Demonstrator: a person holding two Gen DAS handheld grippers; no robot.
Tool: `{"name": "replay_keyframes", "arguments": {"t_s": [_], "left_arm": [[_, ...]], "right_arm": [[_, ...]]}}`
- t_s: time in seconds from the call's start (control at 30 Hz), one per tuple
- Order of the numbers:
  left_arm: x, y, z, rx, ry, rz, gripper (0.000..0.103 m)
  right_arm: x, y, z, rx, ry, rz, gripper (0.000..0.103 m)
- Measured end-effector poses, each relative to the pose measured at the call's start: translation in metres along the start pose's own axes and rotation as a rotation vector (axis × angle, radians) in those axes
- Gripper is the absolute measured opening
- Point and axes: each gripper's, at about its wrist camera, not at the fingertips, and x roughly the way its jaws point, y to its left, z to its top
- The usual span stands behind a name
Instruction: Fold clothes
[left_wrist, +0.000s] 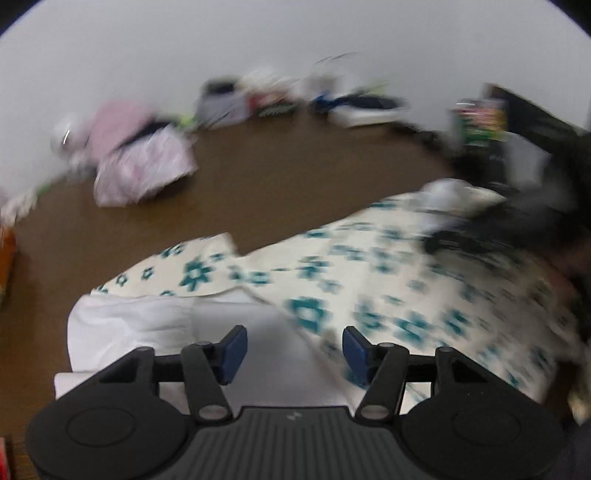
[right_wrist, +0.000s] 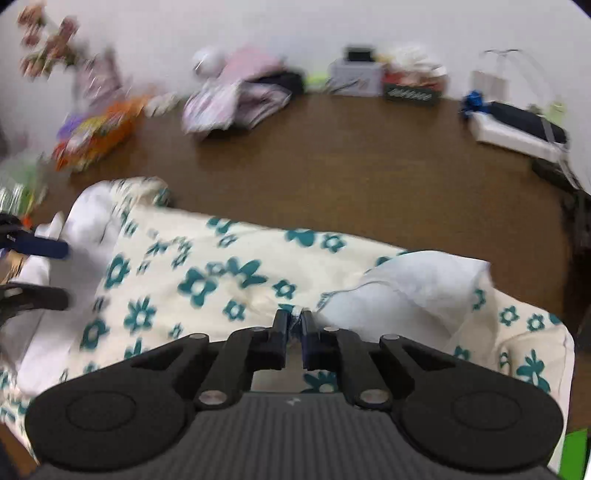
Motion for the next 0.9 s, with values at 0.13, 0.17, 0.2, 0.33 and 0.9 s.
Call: {"name": "replay_keyframes", "arguments": {"t_s": [0.13,0.17,0.2,0.33,0.9], "left_arm": [[0.023,0.025,0.021,-0.11,-0.002,-0.002,0.049],[0.025,0.03,0.024,-0.134,-0.015,-0.009,0.049],[0.028,0.034,0.027,-0.158,-0.028,-0.015,0.049],[0.044,0.029,0.025,-0.148,-0.043,0.036,0.041],[-0.128,-0.04,-0.194,0.247,-0.203,0.017,0.083]], "right_arm": [[-0.017,-0.009,-0.005,0.053,-0.068,0.028,0.024],[-0.02,-0.012,-0.003,0.06,-0.086,0.035,0.032],[-0.018,-0.012,0.0,0.054,-0.099,0.028,0.043],[0.011,-0.004,0.01,0.015,-0.069,-0.003,0.011],[-0.132,0.028,-0.123,-0.302,-0.158,0.273,0.036]]}}
